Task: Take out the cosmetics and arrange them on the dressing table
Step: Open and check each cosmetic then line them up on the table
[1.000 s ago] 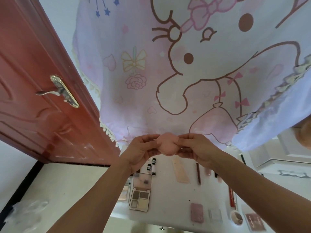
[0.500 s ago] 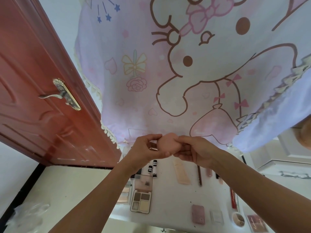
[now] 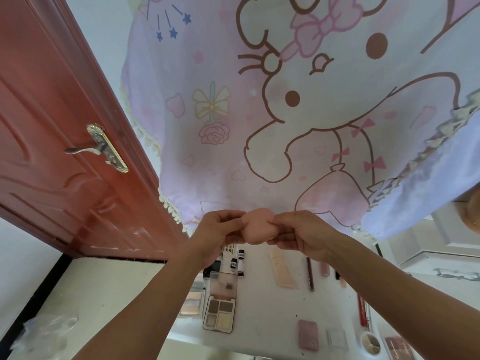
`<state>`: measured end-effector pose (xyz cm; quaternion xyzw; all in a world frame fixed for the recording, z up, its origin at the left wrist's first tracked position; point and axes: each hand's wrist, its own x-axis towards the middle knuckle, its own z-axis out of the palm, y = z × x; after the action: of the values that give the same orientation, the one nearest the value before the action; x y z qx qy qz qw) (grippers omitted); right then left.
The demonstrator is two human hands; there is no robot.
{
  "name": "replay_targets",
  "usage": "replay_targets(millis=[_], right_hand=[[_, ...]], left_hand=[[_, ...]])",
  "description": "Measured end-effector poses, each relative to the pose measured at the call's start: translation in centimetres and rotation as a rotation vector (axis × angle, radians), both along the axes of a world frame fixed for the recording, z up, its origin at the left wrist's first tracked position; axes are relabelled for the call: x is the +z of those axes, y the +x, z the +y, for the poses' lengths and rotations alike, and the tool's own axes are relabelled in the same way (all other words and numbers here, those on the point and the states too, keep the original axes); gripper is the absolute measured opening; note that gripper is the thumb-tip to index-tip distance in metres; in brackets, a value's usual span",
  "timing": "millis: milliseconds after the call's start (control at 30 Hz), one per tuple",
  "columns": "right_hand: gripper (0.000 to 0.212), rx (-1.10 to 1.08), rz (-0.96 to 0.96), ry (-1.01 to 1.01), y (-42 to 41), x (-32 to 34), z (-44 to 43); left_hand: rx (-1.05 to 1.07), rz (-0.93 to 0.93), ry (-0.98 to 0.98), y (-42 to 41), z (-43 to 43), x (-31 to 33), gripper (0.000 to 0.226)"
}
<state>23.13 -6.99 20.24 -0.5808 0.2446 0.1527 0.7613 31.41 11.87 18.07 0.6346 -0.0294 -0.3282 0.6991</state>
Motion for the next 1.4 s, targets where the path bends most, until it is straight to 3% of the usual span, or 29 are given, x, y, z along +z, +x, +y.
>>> replay_targets(millis=[200, 300, 467, 800, 1033, 1300, 1400], right_hand=[[0.031, 0.009, -0.012, 0.046, -0.1, 0.2, 0.1], [0.019, -0.035, -0.076, -0.156, -0.2, -0.1, 0.5], [0.013, -0.025, -0.268, -0.500, -0.7, -0.9, 1.8], [0.026, 0.011, -0.395, -0.723, -1.4, -1.8, 2.4], [0.026, 0.034, -0.421, -0.727, -1.4, -2.0, 2.3], [0.020, 0.113, -0.346, -0.542, -1.4, -1.7, 2.5], [0.013, 0.063, -0.358, -0.519, -1.2, -1.3, 2.4]], left_hand=[[0.035, 0.047, 0.027, 0.4, 0.2, 0.2, 0.020], [0.019, 0.039, 0.113, 0.1, 0.1, 0.5, 0.018], [-0.047, 0.227, 0.105, -0.6, -0.1, 0.8, 0.035], [-0.010, 0.155, 0.097, -0.4, -0.4, 0.5, 0.039], [0.047, 0.261, 0.016, -0.6, -0.5, 0.5, 0.035], [0.085, 0.133, 0.064, -0.2, -0.5, 0.4, 0.039], [0.065, 0.101, 0.025, -0.1, -0.3, 0.4, 0.029]])
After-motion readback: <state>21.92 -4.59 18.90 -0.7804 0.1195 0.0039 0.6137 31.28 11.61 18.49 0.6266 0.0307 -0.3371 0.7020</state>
